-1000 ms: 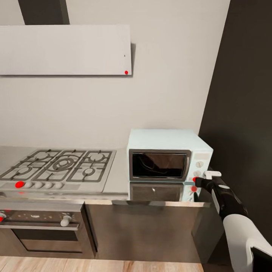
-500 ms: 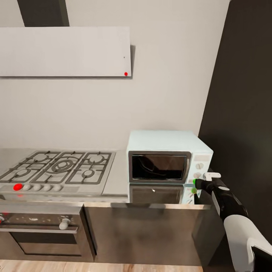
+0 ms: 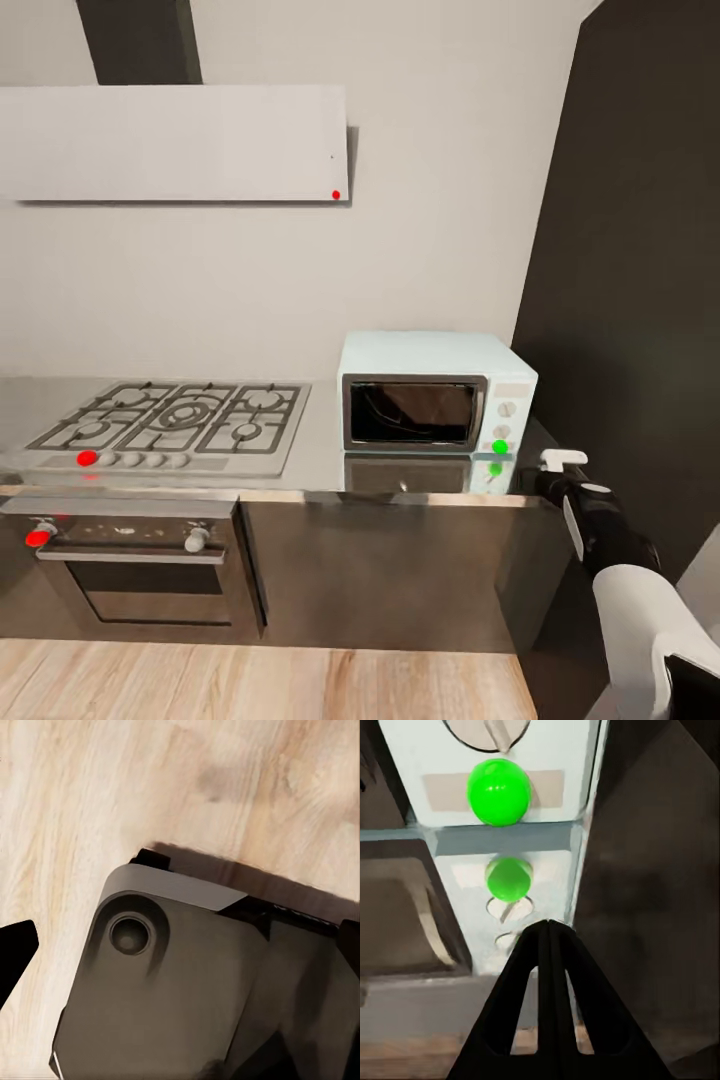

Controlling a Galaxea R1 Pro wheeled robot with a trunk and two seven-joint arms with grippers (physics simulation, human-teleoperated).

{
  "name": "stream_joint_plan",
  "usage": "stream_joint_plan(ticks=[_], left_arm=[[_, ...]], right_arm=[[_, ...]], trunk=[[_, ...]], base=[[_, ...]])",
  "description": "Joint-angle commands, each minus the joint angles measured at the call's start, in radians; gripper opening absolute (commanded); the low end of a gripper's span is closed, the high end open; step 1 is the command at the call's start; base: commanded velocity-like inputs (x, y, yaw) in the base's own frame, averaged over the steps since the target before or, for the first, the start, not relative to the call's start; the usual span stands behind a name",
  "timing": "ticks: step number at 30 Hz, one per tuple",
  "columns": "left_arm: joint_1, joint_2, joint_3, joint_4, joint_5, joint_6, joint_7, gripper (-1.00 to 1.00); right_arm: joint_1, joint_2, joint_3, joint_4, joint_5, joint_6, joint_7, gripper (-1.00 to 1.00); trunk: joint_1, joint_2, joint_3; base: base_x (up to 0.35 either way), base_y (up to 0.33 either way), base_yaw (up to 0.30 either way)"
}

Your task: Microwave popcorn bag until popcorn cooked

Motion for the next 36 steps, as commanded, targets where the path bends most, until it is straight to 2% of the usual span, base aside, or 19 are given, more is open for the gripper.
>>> stream_joint_plan(ticks=[1, 7, 9, 11, 13, 17, 20, 23, 25, 27, 30, 32, 34, 35, 36], left_arm=[[0.000, 0.000, -0.008, 0.000, 0.007, -0.002, 0.004, 1.00], [0.000, 0.000, -0.009, 0.000, 0.006, -0.002, 0.004, 1.00], [0.000, 0.000, -0.009, 0.000, 0.005, -0.002, 0.004, 1.00], [0.000, 0.000, -0.009, 0.000, 0.005, -0.002, 0.004, 1.00], [0.000, 0.000, -0.009, 0.000, 0.005, -0.002, 0.004, 1.00], [0.000, 0.000, -0.009, 0.000, 0.005, -0.002, 0.003, 1.00], [0.000, 0.000, -0.009, 0.000, 0.005, -0.002, 0.003, 1.00], [0.000, 0.001, -0.008, 0.000, 0.007, -0.002, 0.003, 1.00], [0.000, 0.002, -0.006, 0.000, 0.009, -0.002, 0.004, 1.00], [0.000, 0.003, -0.006, 0.000, 0.009, -0.002, 0.004, 1.00], [0.000, 0.003, -0.006, 0.000, 0.008, -0.002, 0.003, 1.00], [0.000, 0.003, -0.007, 0.000, 0.008, -0.002, 0.002, 1.00], [0.000, 0.003, -0.007, 0.000, 0.009, -0.002, 0.002, 1.00], [0.000, 0.003, -0.007, 0.000, 0.009, -0.002, 0.002, 1.00], [0.000, 0.003, -0.006, 0.001, 0.010, -0.002, 0.002, 1.00]], right_arm=[[-0.001, 0.001, -0.005, -0.010, 0.011, 0.016, 0.010, -1.00], [-0.001, 0.003, -0.005, -0.057, 0.010, 0.059, 0.014, -1.00], [-0.001, 0.006, -0.005, -0.095, 0.010, 0.122, 0.015, -1.00], [-0.001, 0.009, -0.005, -0.142, 0.010, 0.231, 0.015, -1.00], [-0.001, 0.008, -0.005, -0.166, 0.011, 0.309, 0.016, -1.00], [-0.001, 0.008, -0.004, -0.198, 0.009, 0.429, 0.017, -1.00], [-0.002, 0.014, -0.003, -0.203, 0.043, 0.446, 0.016, -1.00], [-0.002, 0.015, -0.003, -0.151, 0.070, 0.439, 0.012, -1.00], [0.005, 0.013, -0.004, -0.052, 0.076, 0.408, 0.007, -1.00], [0.019, 0.009, -0.005, 0.082, 0.086, 0.319, 0.005, -1.00], [0.026, 0.004, -0.005, 0.377, 0.146, 0.083, 0.002, -1.00], [0.026, 0.001, -0.005, 0.533, 0.161, -0.040, -0.001, -1.00], [0.028, -0.003, -0.005, 0.659, 0.166, -0.146, -0.008, -1.00], [0.039, -0.009, -0.005, 0.685, 0.167, -0.184, -0.012, -1.00], [0.075, -0.017, -0.005, 0.701, 0.168, -0.225, -0.017, -1.00]], trunk=[[-0.001, -0.001, -0.001], [-0.001, -0.001, -0.001], [-0.001, -0.001, -0.001], [-0.001, -0.001, -0.001], [-0.001, -0.001, -0.001], [-0.001, -0.001, -0.001], [-0.001, -0.001, -0.001], [-0.001, -0.001, -0.001], [-0.001, -0.001, -0.001], [-0.001, -0.001, -0.001], [-0.001, -0.001, -0.001], [-0.001, -0.001, -0.001], [-0.001, -0.001, -0.001], [-0.001, -0.001, -0.001], [-0.001, -0.001, -0.001]], base=[[-0.338, 0.000, 0.000], [-0.338, 0.000, 0.000], [-0.338, 0.000, 0.000], [-0.338, 0.000, 0.000], [-0.338, 0.000, 0.000], [-0.338, 0.000, 0.000], [-0.337, 0.000, 0.000], [-0.322, 0.000, 0.000], [-0.230, 0.000, 0.000], [-0.169, 0.000, 0.000], [-0.081, 0.000, 0.000], [-0.019, 0.000, 0.000], [-0.006, 0.000, 0.000], [-0.003, 0.000, 0.000], [-0.002, 0.000, 0.000]])
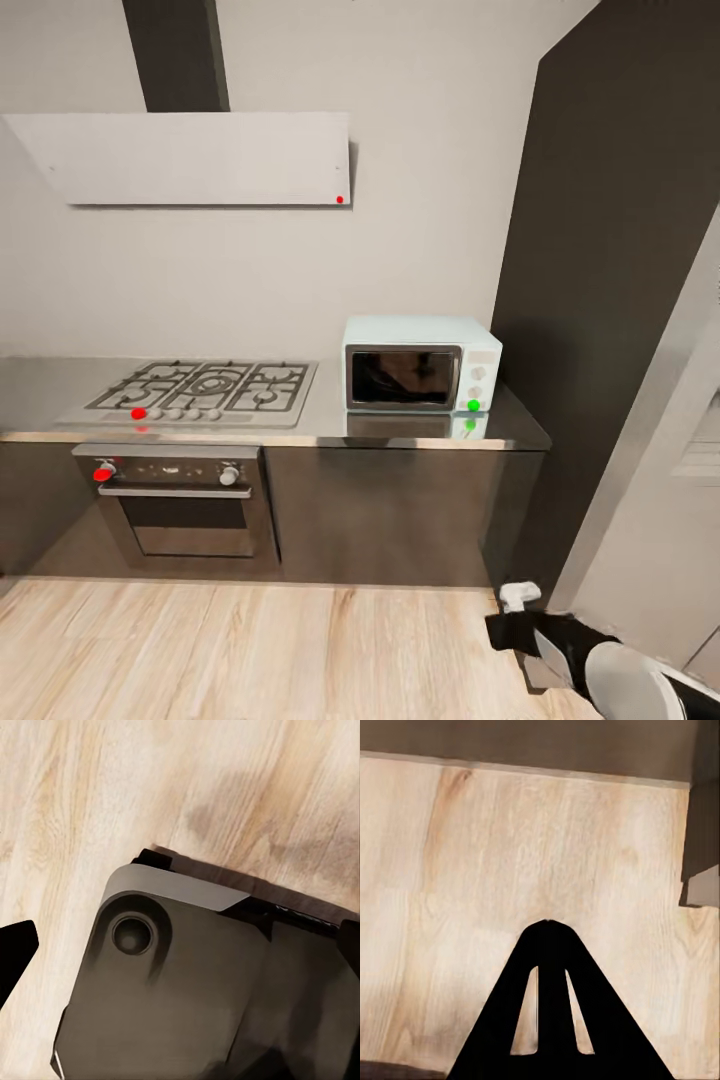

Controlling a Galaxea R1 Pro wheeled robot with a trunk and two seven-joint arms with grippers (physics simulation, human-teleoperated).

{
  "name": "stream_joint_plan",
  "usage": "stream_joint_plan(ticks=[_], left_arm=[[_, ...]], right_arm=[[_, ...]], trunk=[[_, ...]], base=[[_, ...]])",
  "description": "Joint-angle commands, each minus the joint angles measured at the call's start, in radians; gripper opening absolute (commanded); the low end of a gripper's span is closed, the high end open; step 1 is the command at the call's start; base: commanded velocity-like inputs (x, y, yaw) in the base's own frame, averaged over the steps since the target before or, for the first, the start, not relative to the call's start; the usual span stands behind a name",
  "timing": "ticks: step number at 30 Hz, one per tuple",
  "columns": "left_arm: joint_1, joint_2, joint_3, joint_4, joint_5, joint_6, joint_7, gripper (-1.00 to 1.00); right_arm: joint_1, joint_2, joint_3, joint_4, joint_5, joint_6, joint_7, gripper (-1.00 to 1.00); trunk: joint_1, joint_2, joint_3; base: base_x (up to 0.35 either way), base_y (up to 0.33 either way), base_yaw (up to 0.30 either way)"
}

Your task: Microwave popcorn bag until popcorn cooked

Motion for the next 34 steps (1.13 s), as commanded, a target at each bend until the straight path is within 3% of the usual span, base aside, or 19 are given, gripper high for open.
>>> stream_joint_plan(ticks=[1, 4, 11, 16, 17, 24, 26, 27, 29, 31, 34], left_arm=[[-0.001, 0.000, -0.008, 0.000, 0.007, -0.002, 0.004, 1.00], [-0.001, 0.000, -0.009, 0.001, 0.007, -0.002, 0.004, 1.00], [-0.001, 0.001, -0.008, 0.001, 0.006, -0.002, 0.004, 1.00], [-0.001, 0.002, -0.008, 0.001, 0.008, -0.002, 0.004, 1.00], [-0.001, 0.091, -0.012, -0.004, 0.084, -0.002, 0.013, 1.00], [-0.001, 0.091, -0.012, -0.004, 0.084, -0.002, 0.013, 1.00], [-0.001, 0.091, -0.012, -0.004, 0.084, -0.002, 0.013, 1.00], [-0.001, 0.091, -0.012, -0.004, 0.084, -0.002, 0.013, 1.00], [-0.001, 0.091, -0.012, -0.004, 0.084, -0.002, 0.013, 1.00], [-0.001, 0.091, -0.012, -0.004, 0.084, -0.002, 0.013, 1.00], [-0.001, 0.091, -0.012, -0.004, 0.084, -0.002, 0.013, 1.00]], right_arm=[[0.071, -0.008, -0.011, 0.014, 0.007, -0.053, -0.003, -1.00], [0.284, -0.013, -0.011, 0.026, 0.009, -0.189, -0.045, -1.00], [0.532, 0.001, -0.013, 0.030, 0.001, -0.224, -0.072, -1.00], [0.571, 0.011, -0.014, 0.030, -0.001, -0.246, -0.073, -1.00], [0.574, 0.121, -0.034, 0.030, 0.133, -0.230, -0.222, -1.00], [0.574, 0.121, -0.034, 0.030, 0.132, -0.231, -0.223, -1.00], [0.574, 0.113, -0.054, 0.030, 0.094, -0.234, -0.228, -1.00], [0.574, 0.107, -0.083, 0.030, 0.029, -0.235, -0.230, -1.00], [0.574, 0.103, -0.106, 0.029, -0.069, -0.235, -0.231, -1.00], [0.574, 0.103, -0.109, 0.029, -0.094, -0.234, -0.231, -1.00], [0.574, 0.104, -0.108, 0.029, -0.100, -0.233, -0.231, -1.00]], trunk=[[0.000, -0.001, -0.001], [0.000, -0.001, -0.001], [0.000, -0.001, -0.001], [0.000, -0.001, -0.001], [0.000, -0.001, -0.001], [0.000, -0.001, -0.001], [0.000, -0.001, -0.001], [0.000, -0.001, -0.001], [0.000, -0.001, -0.001], [0.000, -0.001, -0.001], [0.000, -0.001, -0.001]], base=[[0.000, 0.000, 0.000], [0.000, 0.000, 0.000], [0.000, 0.000, 0.000], [0.000, 0.000, 0.000], [0.000, 0.000, 0.000], [0.000, 0.000, 0.000], [0.000, 0.000, 0.000], [0.000, 0.000, 0.000], [0.000, 0.000, 0.000], [0.000, 0.000, 0.000], [0.000, 0.000, 0.000]])
